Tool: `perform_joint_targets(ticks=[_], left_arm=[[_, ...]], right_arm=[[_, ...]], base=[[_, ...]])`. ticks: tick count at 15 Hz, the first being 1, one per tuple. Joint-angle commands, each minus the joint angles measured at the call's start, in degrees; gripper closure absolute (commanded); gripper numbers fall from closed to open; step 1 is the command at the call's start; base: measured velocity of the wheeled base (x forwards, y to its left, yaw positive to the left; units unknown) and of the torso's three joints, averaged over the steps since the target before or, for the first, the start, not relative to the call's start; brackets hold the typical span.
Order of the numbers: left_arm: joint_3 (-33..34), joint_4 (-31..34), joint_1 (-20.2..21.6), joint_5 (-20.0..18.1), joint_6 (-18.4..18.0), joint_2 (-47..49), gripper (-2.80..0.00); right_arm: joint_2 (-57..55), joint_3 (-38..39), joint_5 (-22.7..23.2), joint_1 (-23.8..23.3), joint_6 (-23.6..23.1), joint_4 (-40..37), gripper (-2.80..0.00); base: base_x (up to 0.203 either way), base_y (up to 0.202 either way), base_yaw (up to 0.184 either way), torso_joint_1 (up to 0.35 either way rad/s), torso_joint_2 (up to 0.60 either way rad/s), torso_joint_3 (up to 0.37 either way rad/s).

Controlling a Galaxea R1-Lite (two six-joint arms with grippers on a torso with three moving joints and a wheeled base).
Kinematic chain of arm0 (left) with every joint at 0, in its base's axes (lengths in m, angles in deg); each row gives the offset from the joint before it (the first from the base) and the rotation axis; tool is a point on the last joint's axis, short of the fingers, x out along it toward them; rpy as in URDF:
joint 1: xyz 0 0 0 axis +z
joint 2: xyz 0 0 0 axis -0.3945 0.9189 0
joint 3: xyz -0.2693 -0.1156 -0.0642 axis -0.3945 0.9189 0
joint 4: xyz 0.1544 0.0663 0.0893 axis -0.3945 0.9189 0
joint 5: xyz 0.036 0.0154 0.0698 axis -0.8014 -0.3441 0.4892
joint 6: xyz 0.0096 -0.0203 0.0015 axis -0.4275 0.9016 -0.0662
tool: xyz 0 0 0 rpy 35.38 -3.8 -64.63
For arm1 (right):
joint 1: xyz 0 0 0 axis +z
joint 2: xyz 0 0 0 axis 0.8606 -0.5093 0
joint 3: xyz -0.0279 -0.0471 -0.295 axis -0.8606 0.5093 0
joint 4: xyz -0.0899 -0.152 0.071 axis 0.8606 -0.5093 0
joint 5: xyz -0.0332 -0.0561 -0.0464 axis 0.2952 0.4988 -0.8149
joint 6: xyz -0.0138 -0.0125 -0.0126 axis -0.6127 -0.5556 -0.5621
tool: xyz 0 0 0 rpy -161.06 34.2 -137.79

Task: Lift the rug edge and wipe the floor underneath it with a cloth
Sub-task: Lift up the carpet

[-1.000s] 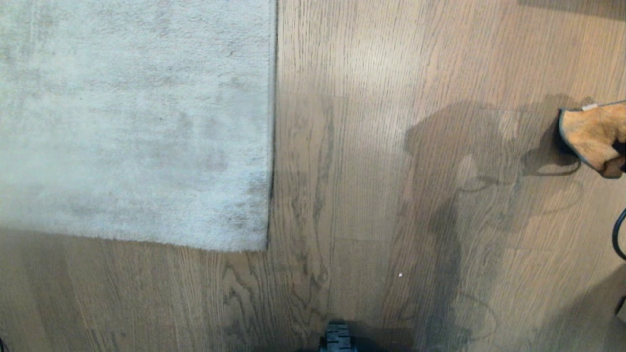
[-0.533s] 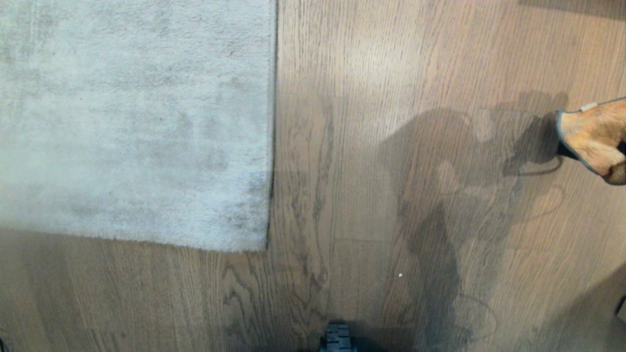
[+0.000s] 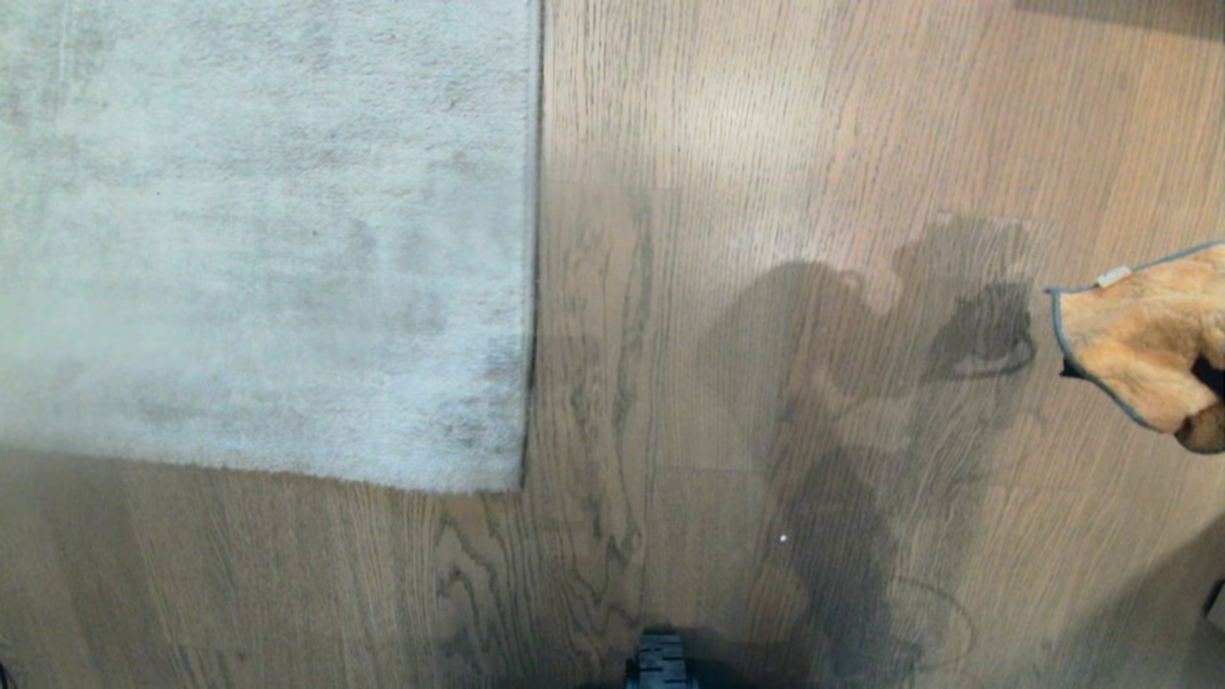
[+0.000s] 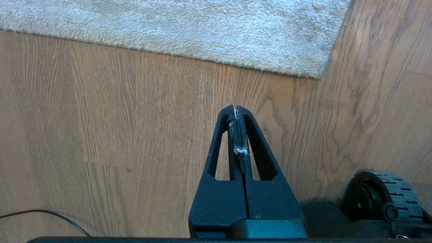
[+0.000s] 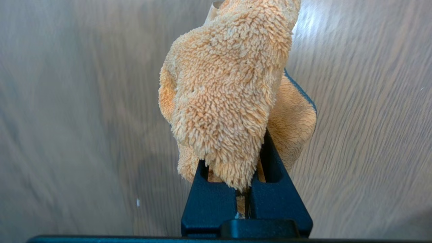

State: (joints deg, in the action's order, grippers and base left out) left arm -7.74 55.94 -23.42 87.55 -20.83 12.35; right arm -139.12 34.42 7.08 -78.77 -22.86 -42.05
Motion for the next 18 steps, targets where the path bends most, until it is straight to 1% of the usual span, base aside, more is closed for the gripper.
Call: perform_joint_targets(ticks=[1, 2, 4, 6, 7, 9, 12, 14, 16, 18], left_arm=[[0.0, 0.0, 0.0, 0.0, 0.1, 0.0, 0.00], [0.0, 0.0, 0.0, 0.0, 0.1, 0.0, 0.00], [0.0, 0.0, 0.0, 0.0, 0.1, 0.0, 0.00], [0.0, 0.0, 0.0, 0.0, 0.1, 0.0, 0.00], [0.0, 0.0, 0.0, 0.0, 0.1, 0.0, 0.00], [0.0, 0.0, 0.0, 0.0, 0.1, 0.0, 0.00], [0.0, 0.0, 0.0, 0.0, 0.1, 0.0, 0.00], [0.0, 0.0, 0.0, 0.0, 0.1, 0.0, 0.00], [0.0, 0.0, 0.0, 0.0, 0.1, 0.0, 0.00], [0.0, 0.0, 0.0, 0.0, 0.1, 0.0, 0.00]], right_arm=[[5.8, 3.5, -0.9, 3.4, -3.2, -1.6, 0.00], [6.9, 4.3, -2.5, 5.1, -4.5, -2.7, 0.00], [9.6, 6.3, -7.9, 9.7, -6.7, -5.6, 0.00], [12.7, 9.0, -13.3, 13.4, -7.8, -8.0, 0.00], [14.4, 10.5, -15.1, 14.5, -8.2, -8.8, 0.00], [19.0, 12.8, -16.3, 15.3, -9.4, -11.8, 0.00], [27.0, 15.4, -16.6, 15.4, -10.2, -19.0, 0.00], [31.6, 18.6, -16.7, 15.7, -11.1, -20.8, 0.00], [36.3, 20.2, -16.8, 16.8, -11.7, -22.4, 0.00], [41.8, 20.6, -16.8, 17.1, -12.3, -26.6, 0.00]], base=[[0.000, 0.000, 0.000, 0.000, 0.00, 0.000], [0.000, 0.000, 0.000, 0.000, 0.00, 0.000], [0.000, 0.000, 0.000, 0.000, 0.00, 0.000], [0.000, 0.000, 0.000, 0.000, 0.00, 0.000], [0.000, 0.000, 0.000, 0.000, 0.00, 0.000], [0.000, 0.000, 0.000, 0.000, 0.00, 0.000], [0.000, 0.000, 0.000, 0.000, 0.00, 0.000], [0.000, 0.000, 0.000, 0.000, 0.00, 0.000], [0.000, 0.000, 0.000, 0.000, 0.00, 0.000], [0.000, 0.000, 0.000, 0.000, 0.00, 0.000]])
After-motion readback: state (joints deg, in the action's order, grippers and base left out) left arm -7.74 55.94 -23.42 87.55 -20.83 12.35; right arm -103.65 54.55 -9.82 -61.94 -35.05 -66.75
